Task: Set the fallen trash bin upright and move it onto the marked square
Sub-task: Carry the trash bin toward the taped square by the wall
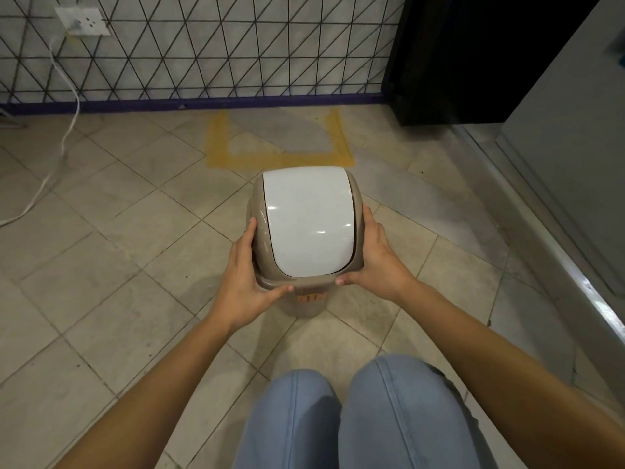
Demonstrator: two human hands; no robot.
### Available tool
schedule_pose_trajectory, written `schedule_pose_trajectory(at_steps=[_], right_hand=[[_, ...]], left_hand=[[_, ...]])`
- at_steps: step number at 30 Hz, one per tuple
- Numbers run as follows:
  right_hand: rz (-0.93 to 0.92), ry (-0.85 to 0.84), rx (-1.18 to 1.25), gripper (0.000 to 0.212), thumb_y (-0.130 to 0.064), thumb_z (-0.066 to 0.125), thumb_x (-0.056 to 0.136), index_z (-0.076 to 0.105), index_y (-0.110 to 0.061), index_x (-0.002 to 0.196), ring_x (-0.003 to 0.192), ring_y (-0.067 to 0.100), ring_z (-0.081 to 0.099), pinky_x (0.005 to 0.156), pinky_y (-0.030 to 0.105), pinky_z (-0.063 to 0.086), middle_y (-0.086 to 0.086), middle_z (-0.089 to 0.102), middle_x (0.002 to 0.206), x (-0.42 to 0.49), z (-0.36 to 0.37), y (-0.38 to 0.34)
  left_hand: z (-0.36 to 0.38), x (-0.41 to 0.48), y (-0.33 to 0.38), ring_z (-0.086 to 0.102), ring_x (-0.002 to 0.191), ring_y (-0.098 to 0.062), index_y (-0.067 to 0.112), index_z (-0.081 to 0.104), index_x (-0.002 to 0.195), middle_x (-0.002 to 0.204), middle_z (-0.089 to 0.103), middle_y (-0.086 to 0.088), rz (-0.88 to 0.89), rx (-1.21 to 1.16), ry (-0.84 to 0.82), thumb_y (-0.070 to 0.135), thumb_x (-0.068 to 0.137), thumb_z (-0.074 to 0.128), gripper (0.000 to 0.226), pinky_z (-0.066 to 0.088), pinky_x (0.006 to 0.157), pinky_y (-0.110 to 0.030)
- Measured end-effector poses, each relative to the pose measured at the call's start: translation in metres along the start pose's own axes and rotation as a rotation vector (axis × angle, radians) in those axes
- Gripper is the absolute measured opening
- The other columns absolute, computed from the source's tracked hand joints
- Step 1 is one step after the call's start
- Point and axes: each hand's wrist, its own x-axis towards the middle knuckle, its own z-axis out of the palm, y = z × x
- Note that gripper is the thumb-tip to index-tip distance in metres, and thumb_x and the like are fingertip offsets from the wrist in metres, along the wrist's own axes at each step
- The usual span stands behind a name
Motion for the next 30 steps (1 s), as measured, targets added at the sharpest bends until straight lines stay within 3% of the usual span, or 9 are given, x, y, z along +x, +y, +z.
schedule_pose_trajectory(at_steps=[5,8,14,21,25,30], right_hand=[[0.005,0.019,0.042,0.140,-0.015,0.089,0.052,-0.014,-0.031,0.145,0.138,0.022,0.021,0.112,0.040,0.025,0.003,0.017,0.147,0.018,-0.002,-0.001],[-0.001,0.019,0.052,0.140,-0.014,0.089,0.052,-0.015,-0.031,0.145,0.139,0.021,0.019,0.110,0.037,0.024,0.001,0.015,0.148,0.028,-0.004,-0.001],[-0.013,0.011,0.047,0.140,-0.013,0.088,0.055,-0.019,-0.029,0.143,0.139,0.020,0.017,0.102,0.025,0.018,0.001,0.011,0.150,0.057,-0.010,0.001],[-0.038,0.014,0.073,0.140,-0.011,0.088,0.054,-0.017,-0.029,0.145,0.139,0.021,0.017,0.108,0.032,0.022,0.003,0.012,0.149,0.093,-0.020,0.001],[-0.030,0.011,0.061,0.141,-0.012,0.088,0.053,-0.018,-0.028,0.144,0.138,0.022,0.018,0.109,0.035,0.023,0.006,0.015,0.148,0.118,-0.026,-0.002],[-0.037,0.011,0.058,0.142,-0.011,0.088,0.051,-0.019,-0.027,0.144,0.134,0.024,0.024,0.106,0.035,0.027,0.009,0.018,0.145,0.142,-0.028,-0.007]], left_hand=[[0.003,0.019,-0.001,0.020,0.141,-0.009,0.026,0.002,0.149,0.151,0.016,0.005,-0.035,-0.137,-0.005,0.031,0.058,0.086,0.124,0.027,0.115,-0.042],[0.003,0.032,0.000,0.018,0.142,-0.011,0.024,0.003,0.149,0.154,0.014,0.001,-0.056,-0.193,-0.007,0.031,0.055,0.086,0.125,0.027,0.114,-0.046],[0.003,0.057,0.003,0.017,0.142,-0.009,0.018,0.003,0.149,0.155,0.013,-0.002,-0.072,-0.249,-0.004,0.025,0.055,0.088,0.127,0.025,0.116,-0.042],[0.003,0.093,0.003,0.019,0.141,-0.004,0.019,0.001,0.149,0.156,0.014,0.002,-0.089,-0.268,-0.007,0.013,0.057,0.087,0.126,0.027,0.115,-0.040],[-0.001,0.114,0.002,0.022,0.132,0.012,0.022,0.000,0.148,0.151,0.016,0.011,-0.101,-0.269,-0.013,0.029,0.051,0.085,0.129,0.030,0.114,-0.039],[-0.005,0.138,-0.002,0.022,0.121,0.028,0.023,0.000,0.148,0.145,0.019,0.016,-0.129,-0.245,-0.021,0.018,0.054,0.086,0.127,0.029,0.111,-0.028]])
